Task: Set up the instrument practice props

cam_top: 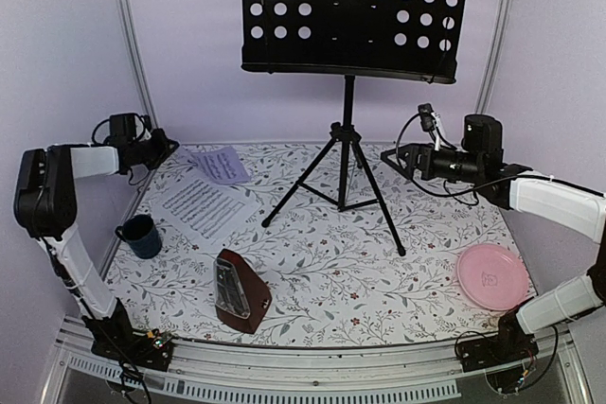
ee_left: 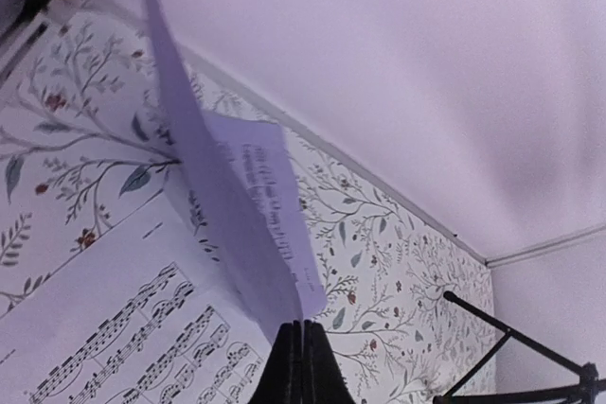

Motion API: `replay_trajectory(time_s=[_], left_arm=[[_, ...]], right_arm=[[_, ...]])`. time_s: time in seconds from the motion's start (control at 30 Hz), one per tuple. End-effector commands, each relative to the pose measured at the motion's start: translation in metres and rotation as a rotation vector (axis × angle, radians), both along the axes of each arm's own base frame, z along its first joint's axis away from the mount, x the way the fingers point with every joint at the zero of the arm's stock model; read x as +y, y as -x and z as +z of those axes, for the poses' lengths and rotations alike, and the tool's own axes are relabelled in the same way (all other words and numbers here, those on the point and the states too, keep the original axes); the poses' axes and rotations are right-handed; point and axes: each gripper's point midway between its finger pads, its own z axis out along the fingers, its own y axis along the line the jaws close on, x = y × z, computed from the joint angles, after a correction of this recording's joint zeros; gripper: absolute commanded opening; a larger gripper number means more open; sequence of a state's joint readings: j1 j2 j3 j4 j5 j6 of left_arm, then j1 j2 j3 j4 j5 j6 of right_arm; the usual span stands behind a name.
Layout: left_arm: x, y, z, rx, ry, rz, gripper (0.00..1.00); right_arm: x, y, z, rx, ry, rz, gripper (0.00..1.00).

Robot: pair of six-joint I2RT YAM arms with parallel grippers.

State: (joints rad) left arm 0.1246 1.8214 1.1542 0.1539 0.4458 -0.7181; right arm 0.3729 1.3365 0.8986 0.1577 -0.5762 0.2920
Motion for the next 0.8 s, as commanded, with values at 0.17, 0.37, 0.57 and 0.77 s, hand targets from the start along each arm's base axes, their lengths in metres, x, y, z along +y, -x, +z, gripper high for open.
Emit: replay_trajectory(time_s=[0.17,0.37,0.57,0.77], left_arm=[[-0.063,0.061,0.124,-0.158,-0.430,-0.263,0.00],[-0.086,0.125,0.176,-0.241,-0.497,-0.427,0.00],[-0.112,0.190,0.225,-0.329,-0.498,-0.531,0.00],[-0.156,0.269,0.236,-0.373,-0.406,-0.762,0.00]], right_arm=[[0.004,0.021,0.054,-0.157,-0.025,0.060,0.99],[0.019,0.046,0.067,-0.190,-0.016,0.223,0.99],[0.034,0.070,0.084,-0.251,-0.032,0.360,0.99],[0.048,0.091,0.097,-0.300,-0.037,0.465,0.99]])
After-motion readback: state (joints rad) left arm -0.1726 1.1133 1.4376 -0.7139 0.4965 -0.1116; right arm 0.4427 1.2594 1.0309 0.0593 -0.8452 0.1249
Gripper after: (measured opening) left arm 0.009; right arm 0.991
